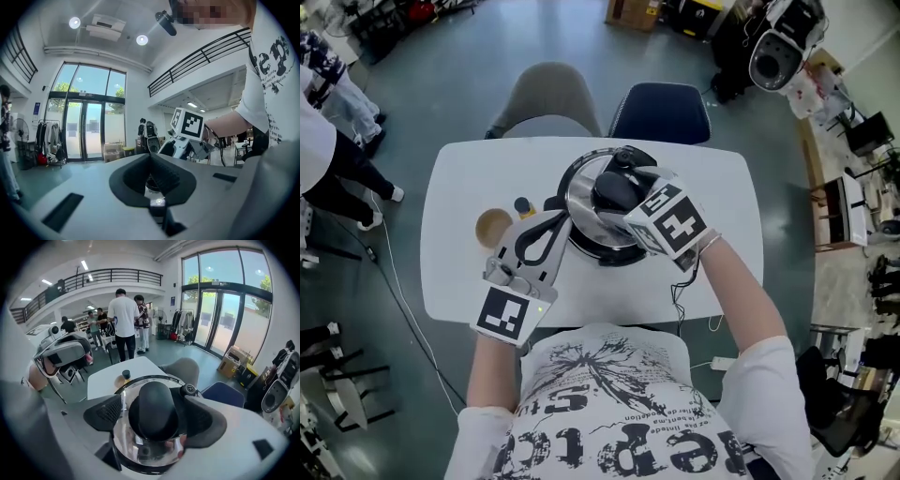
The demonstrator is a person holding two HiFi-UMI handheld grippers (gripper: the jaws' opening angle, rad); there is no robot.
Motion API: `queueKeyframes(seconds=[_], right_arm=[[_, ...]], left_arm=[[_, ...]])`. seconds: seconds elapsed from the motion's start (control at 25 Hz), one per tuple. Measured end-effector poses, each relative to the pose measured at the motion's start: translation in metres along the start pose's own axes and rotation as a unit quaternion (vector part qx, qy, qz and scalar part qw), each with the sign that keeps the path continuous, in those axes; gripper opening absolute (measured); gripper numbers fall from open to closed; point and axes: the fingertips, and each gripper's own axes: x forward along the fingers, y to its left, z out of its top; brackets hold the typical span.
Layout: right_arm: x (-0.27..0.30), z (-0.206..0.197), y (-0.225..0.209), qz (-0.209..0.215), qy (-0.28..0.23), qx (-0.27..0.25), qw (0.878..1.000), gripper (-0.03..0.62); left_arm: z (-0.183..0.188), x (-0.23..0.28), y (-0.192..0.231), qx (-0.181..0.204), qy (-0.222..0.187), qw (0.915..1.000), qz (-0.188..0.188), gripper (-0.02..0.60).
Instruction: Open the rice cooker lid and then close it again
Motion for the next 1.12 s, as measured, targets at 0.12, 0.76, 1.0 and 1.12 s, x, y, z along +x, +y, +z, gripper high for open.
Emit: queueKeyframes(seconds=[0.12, 0.76, 1.0, 1.12], right_arm=[[0.016, -0.003, -0.008, 0.009, 0.036, -0.007, 0.999, 0.396], [0.03, -0.013, -0.009, 0.063, 0.099, -0.031, 0.993, 0.295], [0.035, -0.013, -0.008, 0.056, 0.103, -0.03, 0.993, 0.293], [0.036, -0.013, -0.006, 0.055, 0.102, -0.028, 0.993, 0.293]], left_arm=[[-0.003, 0.005, 0.004, 0.002, -0.001, 1.0, 0.0, 0.012], [0.008, 0.009, -0.009, -0.004, 0.001, 0.9987, 0.052, 0.012], [0.006, 0.001, -0.011, 0.003, 0.003, 0.998, 0.064, 0.012], [0.009, -0.004, -0.009, 0.006, -0.002, 0.9973, 0.073, 0.012]])
